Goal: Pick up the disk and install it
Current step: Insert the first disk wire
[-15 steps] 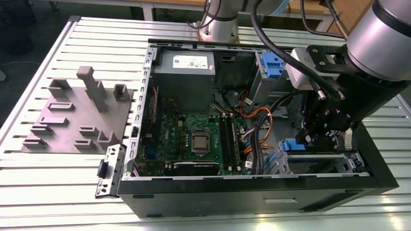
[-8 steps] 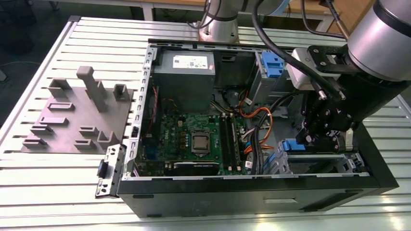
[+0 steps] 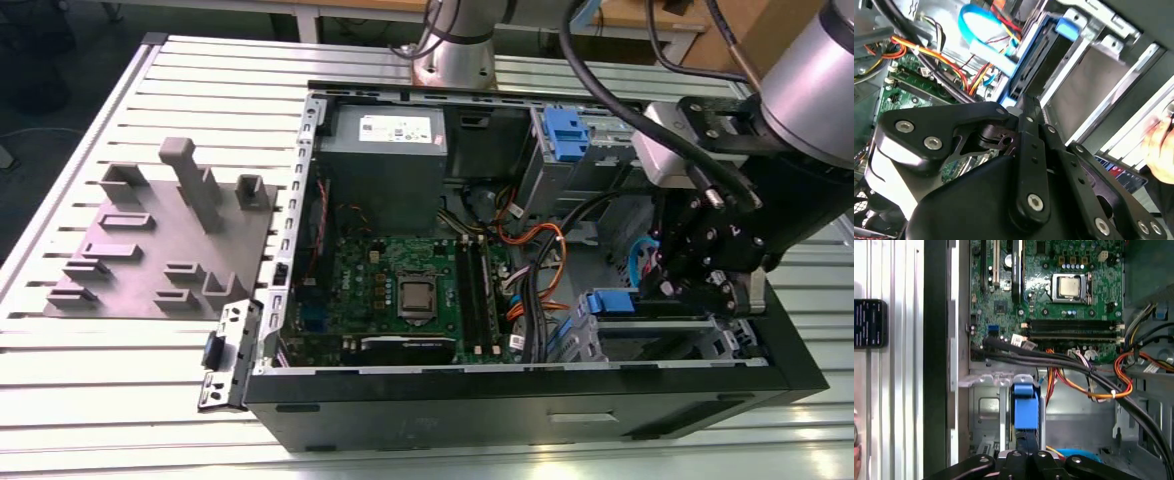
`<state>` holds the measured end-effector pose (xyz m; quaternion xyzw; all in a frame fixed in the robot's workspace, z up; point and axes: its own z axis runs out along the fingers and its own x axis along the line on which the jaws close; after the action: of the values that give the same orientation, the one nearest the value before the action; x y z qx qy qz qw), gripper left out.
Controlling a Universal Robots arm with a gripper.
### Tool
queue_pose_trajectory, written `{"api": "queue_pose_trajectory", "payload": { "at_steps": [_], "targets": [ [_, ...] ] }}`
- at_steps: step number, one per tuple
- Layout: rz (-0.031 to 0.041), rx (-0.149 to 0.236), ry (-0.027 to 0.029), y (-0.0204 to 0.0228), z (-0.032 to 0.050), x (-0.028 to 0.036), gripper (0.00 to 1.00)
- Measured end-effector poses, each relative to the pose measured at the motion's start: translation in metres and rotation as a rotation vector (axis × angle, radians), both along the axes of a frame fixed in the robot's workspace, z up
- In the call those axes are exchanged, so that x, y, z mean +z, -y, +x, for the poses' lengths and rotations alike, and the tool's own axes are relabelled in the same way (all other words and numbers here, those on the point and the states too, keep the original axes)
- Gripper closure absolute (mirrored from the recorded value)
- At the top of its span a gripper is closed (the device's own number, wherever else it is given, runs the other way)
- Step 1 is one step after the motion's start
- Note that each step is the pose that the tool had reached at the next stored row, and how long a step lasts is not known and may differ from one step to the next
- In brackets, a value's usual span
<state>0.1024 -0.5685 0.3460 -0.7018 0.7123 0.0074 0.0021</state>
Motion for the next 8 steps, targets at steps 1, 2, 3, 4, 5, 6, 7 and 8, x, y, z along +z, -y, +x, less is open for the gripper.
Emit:
{"api": "queue_pose_trajectory", "payload": {
  "at_steps": [1, 2, 3, 4, 5, 6, 7, 8],
  "targets": [
    [0.0000, 0.000, -0.0005, 0.0000, 0.0027, 0.0000, 0.89],
    [0.0001, 0.000, -0.0008, 0.0000, 0.0049, 0.0000, 0.89],
    [0.0001, 0.000, -0.0012, 0.0000, 0.0075, -0.0001, 0.89],
    [0.0000, 0.000, -0.0017, 0.0000, 0.0103, 0.0000, 0.89],
    [0.0000, 0.000, -0.0023, 0.0000, 0.0139, 0.0000, 0.89],
    [0.0000, 0.000, -0.0032, 0.0000, 0.0178, 0.0000, 0.89],
    [-0.0001, 0.000, -0.0037, 0.0000, 0.0211, 0.0000, 0.89],
    [0.0001, 0.000, -0.0038, 0.0000, 0.0238, -0.0001, 0.89]
  ]
}}
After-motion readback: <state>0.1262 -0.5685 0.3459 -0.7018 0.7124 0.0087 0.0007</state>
